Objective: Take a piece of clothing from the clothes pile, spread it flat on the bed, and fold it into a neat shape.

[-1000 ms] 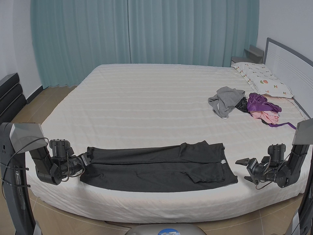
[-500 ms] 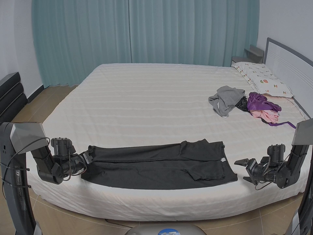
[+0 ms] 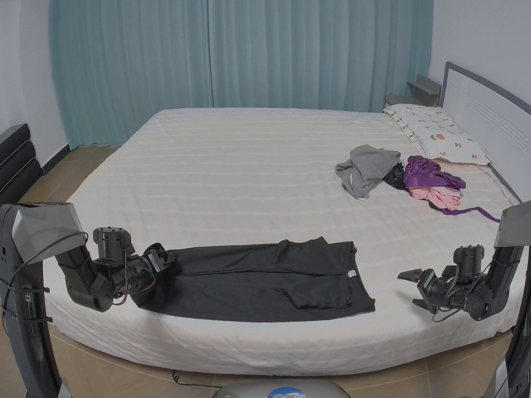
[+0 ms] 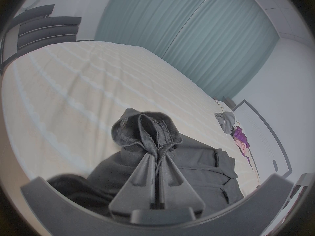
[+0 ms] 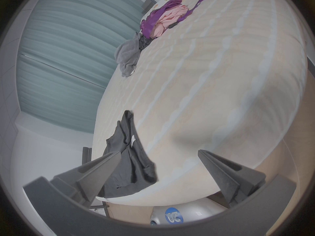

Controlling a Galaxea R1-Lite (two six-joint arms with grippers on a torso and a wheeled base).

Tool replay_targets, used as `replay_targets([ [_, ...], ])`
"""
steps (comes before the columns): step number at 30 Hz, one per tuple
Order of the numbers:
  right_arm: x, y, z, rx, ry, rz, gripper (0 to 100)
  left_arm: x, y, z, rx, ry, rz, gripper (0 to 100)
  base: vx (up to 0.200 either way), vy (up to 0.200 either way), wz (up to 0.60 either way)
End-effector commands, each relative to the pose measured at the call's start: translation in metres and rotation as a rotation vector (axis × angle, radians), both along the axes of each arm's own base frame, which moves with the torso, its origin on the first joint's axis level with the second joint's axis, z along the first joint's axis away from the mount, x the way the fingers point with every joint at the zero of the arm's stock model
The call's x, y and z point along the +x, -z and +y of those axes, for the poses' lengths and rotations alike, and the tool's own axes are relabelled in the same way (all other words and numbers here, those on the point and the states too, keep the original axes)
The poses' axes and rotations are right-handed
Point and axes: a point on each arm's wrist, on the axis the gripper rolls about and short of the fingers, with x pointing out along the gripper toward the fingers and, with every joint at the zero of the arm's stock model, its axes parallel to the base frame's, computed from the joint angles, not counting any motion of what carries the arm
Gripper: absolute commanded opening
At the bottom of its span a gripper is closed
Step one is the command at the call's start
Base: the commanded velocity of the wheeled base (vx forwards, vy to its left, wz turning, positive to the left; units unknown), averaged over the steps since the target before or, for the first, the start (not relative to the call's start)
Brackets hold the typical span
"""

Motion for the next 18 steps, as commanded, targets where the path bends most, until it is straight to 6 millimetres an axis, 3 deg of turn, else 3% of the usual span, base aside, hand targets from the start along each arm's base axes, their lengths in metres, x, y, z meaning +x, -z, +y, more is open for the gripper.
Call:
replay_targets([
  [1,0.0,0.0006,0.0002,0.0,-0.001,0.002,100,-0.0004,-0.0067,-0.0047,-0.001,0.012,-0.018,0,0.0,-0.2,0.0],
  [18,-0.0027,0.0024,0.0033,-0.006,-0.013,0.013,100,-0.0007,-0.0106,-0.0147,-0.008,-0.011,-0.024,0,0.0,-0.2,0.0],
])
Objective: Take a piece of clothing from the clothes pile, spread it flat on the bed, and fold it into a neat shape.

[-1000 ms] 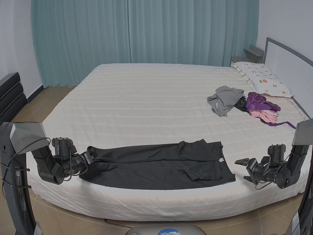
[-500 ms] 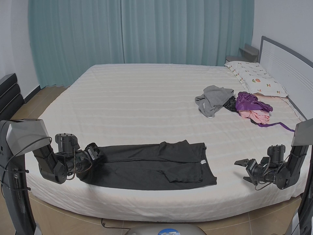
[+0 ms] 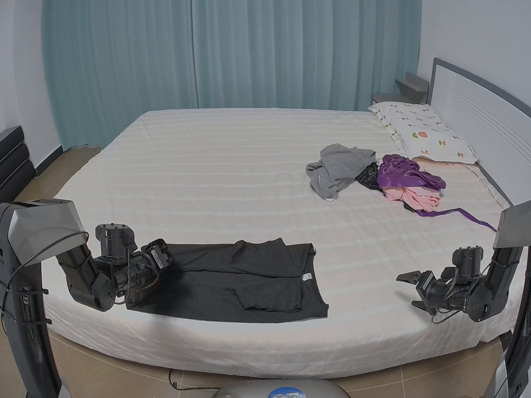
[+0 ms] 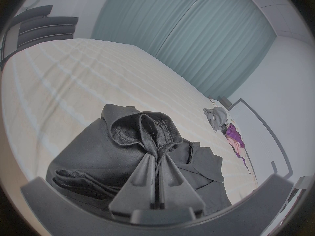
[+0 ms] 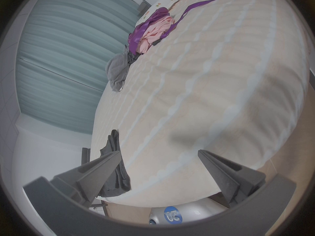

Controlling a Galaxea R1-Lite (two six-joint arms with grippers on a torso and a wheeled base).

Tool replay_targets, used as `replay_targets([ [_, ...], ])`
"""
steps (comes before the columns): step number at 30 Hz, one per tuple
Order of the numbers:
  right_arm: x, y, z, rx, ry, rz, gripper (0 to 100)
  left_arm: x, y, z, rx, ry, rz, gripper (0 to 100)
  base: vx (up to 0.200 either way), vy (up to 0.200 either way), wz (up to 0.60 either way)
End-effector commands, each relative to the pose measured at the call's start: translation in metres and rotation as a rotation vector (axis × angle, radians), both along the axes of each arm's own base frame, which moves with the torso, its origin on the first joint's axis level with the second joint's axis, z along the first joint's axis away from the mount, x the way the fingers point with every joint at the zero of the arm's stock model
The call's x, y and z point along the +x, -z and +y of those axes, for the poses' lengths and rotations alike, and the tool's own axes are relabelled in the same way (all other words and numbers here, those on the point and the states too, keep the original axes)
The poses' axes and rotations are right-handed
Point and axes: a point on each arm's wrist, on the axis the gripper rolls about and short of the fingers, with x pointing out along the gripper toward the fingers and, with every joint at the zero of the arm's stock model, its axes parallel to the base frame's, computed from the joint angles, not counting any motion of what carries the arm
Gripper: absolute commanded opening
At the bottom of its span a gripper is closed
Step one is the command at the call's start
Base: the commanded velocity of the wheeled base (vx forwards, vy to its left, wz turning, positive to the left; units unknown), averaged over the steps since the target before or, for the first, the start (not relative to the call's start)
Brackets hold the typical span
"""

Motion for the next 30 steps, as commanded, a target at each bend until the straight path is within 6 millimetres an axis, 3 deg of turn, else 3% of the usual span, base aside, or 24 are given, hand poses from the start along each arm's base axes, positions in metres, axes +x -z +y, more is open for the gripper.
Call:
replay_targets([
  [1,-0.001,0.001,0.001,-0.001,-0.004,0.004,100,0.0,-0.001,-0.003,0.008,-0.003,-0.003,0,0.0,-0.2,0.0],
  [13,-0.001,0.002,0.002,-0.003,-0.006,0.011,100,0.0,-0.015,-0.024,-0.037,0.008,-0.036,0,0.0,-0.2,0.0],
  [30,-0.001,0.003,0.003,-0.005,-0.007,0.012,100,0.001,-0.014,-0.041,-0.054,0.045,-0.04,0,0.0,-0.2,0.0],
])
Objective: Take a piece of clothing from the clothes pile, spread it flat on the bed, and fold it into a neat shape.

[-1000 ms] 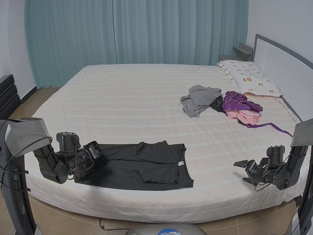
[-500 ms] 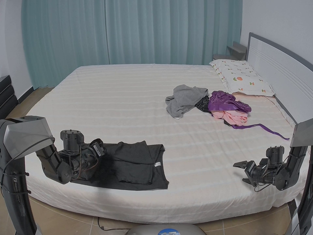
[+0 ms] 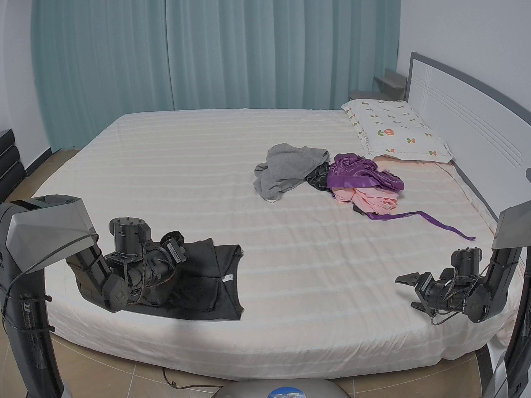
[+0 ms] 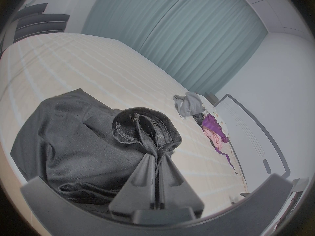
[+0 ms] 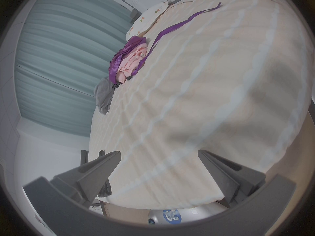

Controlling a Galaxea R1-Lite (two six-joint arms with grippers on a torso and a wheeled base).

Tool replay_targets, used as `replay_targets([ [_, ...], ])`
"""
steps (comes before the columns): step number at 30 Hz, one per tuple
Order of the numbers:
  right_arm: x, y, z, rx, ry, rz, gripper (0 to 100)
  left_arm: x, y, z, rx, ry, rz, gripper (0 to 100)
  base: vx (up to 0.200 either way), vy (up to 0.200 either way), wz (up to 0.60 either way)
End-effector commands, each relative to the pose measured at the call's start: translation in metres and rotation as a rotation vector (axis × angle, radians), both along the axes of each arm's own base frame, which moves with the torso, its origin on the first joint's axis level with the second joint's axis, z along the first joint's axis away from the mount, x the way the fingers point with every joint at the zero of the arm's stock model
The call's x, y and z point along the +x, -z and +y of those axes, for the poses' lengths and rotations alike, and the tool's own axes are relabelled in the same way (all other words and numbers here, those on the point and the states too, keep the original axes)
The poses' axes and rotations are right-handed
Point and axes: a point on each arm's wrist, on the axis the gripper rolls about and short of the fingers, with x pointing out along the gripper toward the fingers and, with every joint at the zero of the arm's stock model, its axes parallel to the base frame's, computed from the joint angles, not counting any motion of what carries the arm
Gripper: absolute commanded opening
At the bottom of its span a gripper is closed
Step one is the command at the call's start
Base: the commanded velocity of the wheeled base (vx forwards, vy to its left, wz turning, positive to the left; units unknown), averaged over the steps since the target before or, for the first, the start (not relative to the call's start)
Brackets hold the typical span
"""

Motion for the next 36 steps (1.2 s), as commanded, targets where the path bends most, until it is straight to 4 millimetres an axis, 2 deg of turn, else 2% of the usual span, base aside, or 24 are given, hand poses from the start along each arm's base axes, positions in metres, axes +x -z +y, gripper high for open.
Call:
replay_targets([
  [1,0.0,0.0,0.0,0.0,-0.001,0.0,100,0.001,0.001,-0.004,-0.006,0.009,0.003,0,0.0,-0.2,0.0],
  [4,0.0,0.0,0.0,0.0,-0.001,0.001,100,0.003,0.0,-0.006,-0.011,0.009,-0.007,0,0.0,-0.067,0.0],
  [9,0.0,0.0,0.0,-0.001,-0.001,0.001,100,0.013,0.011,-0.008,-0.05,-0.039,0.012,0,0.0,0.0,0.0],
  [14,0.0,0.0,0.0,-0.002,0.0,0.001,100,0.014,0.019,-0.011,-0.042,-0.047,0.029,0,0.0,0.0,0.0],
  [15,0.0,0.0,0.0,-0.001,-0.001,0.001,100,0.013,0.021,-0.012,-0.042,-0.045,0.034,100,0.0,0.0,0.0],
  [21,0.0,0.0,0.0,-0.002,-0.002,0.0,100,0.012,0.018,-0.013,-0.06,-0.053,0.034,100,0.0,0.0,0.0],
  [28,0.0,0.001,0.0,-0.005,-0.005,0.0,100,0.006,0.001,-0.009,-0.103,-0.083,0.009,100,0.0,0.0,0.0],
  [32,0.0,0.001,0.0,-0.007,-0.005,0.0,100,-0.001,-0.012,0.009,-0.146,-0.147,0.002,100,0.0,0.0,0.0],
  [36,0.004,-0.001,0.0,-0.003,-0.007,-0.016,100,-0.002,-0.012,0.028,-0.182,-0.206,0.017,100,0.0,0.0,0.0],
])
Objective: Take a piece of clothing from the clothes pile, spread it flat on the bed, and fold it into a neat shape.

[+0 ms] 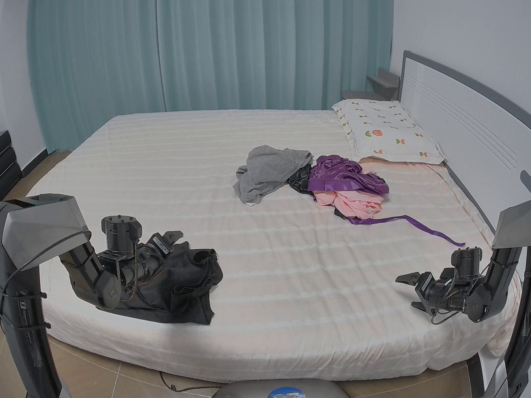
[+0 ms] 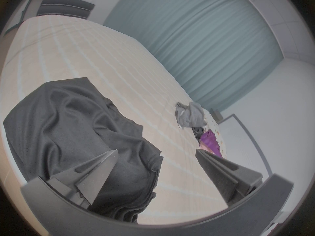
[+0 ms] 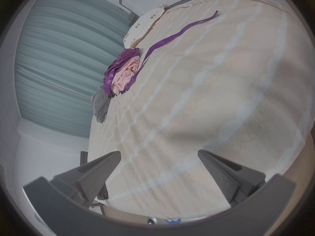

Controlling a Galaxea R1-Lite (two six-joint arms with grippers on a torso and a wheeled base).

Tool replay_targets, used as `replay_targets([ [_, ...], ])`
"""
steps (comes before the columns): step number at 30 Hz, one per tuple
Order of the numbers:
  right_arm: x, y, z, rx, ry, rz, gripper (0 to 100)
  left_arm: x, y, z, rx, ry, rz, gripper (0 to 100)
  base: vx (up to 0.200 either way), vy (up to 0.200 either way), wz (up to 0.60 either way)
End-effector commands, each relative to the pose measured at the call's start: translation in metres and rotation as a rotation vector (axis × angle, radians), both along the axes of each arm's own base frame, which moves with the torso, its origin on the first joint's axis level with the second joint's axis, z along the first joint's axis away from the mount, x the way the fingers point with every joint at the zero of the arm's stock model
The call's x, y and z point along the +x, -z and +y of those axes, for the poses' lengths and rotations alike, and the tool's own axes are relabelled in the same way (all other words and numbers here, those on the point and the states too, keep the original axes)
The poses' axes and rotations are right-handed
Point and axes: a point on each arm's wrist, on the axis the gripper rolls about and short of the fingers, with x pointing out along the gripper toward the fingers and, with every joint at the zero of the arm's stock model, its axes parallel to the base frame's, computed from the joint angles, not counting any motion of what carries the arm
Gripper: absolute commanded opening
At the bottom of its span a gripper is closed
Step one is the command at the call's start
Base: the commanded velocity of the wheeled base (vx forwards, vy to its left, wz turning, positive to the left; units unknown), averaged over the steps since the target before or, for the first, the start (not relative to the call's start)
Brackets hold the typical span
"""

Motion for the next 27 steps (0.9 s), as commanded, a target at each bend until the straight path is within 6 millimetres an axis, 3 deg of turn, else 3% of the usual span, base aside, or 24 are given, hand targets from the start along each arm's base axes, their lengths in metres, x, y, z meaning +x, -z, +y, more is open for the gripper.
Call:
replay_targets([
  [1,0.003,-0.002,0.001,0.001,-0.004,-0.013,100,-0.002,-0.009,0.016,-0.033,-0.049,-0.011,100,0.0,0.0,0.0],
  [5,0.004,-0.004,0.021,-0.001,-0.069,-0.028,100,-0.004,-0.014,0.034,-0.139,-0.114,0.0,100,0.0,0.0,0.0],
  [12,0.011,-0.008,0.075,-0.067,-0.17,-0.083,100,-0.023,-0.008,0.058,-0.222,-0.133,0.069,100,0.0,0.2,0.0],
  [17,0.019,-0.009,0.09,-0.069,-0.207,-0.108,100,-0.029,-0.007,0.067,-0.224,-0.158,0.083,100,0.0,0.2,0.0],
  [18,0.032,-0.017,0.1,-0.071,-0.227,-0.137,100,-0.037,-0.003,0.076,-0.23,-0.179,0.108,100,0.0,0.2,0.0],
  [22,0.05,-0.028,0.124,-0.072,-0.277,-0.13,100,-0.041,0.002,0.091,-0.273,-0.174,0.126,100,0.0,0.2,0.0],
  [23,0.061,-0.036,0.142,-0.071,-0.309,-0.136,100,-0.039,-0.002,0.099,-0.289,-0.185,0.105,100,0.0,0.2,0.0],
  [26,0.068,-0.043,0.163,-0.079,-0.335,-0.145,100,-0.041,-0.003,0.103,-0.301,-0.195,0.105,100,0.0,0.2,0.0],
  [27,0.068,-0.044,0.179,-0.091,-0.354,-0.156,100,-0.04,0.0,0.104,-0.301,-0.198,0.109,100,0.0,0.2,0.0],
])
